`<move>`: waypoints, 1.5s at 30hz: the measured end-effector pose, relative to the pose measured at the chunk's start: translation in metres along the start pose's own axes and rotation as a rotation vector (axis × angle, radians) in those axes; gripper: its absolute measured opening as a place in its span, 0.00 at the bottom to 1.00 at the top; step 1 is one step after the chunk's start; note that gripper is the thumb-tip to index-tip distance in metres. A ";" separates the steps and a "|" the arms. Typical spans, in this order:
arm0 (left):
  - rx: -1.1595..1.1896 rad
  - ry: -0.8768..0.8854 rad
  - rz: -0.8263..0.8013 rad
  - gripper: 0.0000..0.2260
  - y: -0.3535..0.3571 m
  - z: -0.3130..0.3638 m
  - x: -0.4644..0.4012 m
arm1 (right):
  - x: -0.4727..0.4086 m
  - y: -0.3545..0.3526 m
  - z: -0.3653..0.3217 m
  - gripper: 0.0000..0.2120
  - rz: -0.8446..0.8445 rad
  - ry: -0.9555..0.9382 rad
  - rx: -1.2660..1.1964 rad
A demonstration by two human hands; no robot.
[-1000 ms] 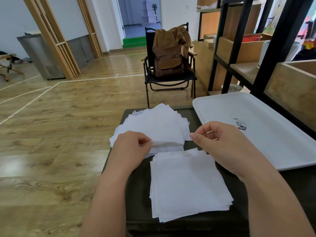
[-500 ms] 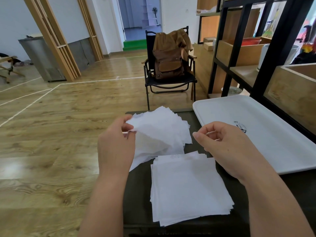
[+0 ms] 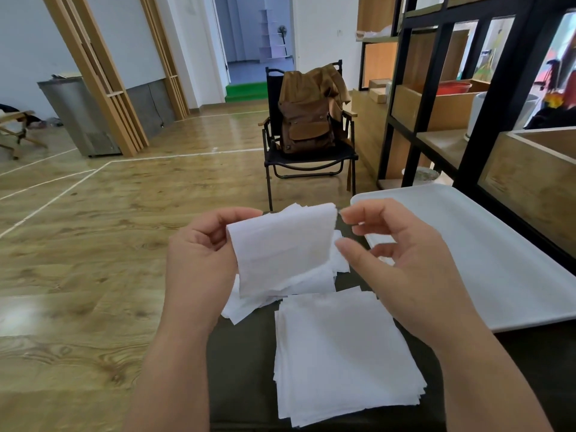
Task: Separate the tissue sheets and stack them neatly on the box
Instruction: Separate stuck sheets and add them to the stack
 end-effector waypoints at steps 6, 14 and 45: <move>0.071 -0.062 -0.196 0.20 0.013 0.008 0.006 | 0.002 0.005 -0.011 0.20 0.000 -0.145 0.033; 0.095 -0.134 -0.254 0.14 0.021 0.010 0.011 | 0.002 0.004 -0.013 0.09 0.031 -0.139 -0.067; -0.683 -0.522 -0.913 0.15 0.019 -0.014 0.041 | 0.020 0.001 0.033 0.13 -0.450 0.601 0.221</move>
Point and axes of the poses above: each hand's wrist, its own x-axis away from the middle knuckle, its own y-axis out of the palm, z = x × y, the point moved 5 cm from there along -x, towards the middle knuckle, and after that the axes turned 2 degrees about y, right-handed, at the moved point
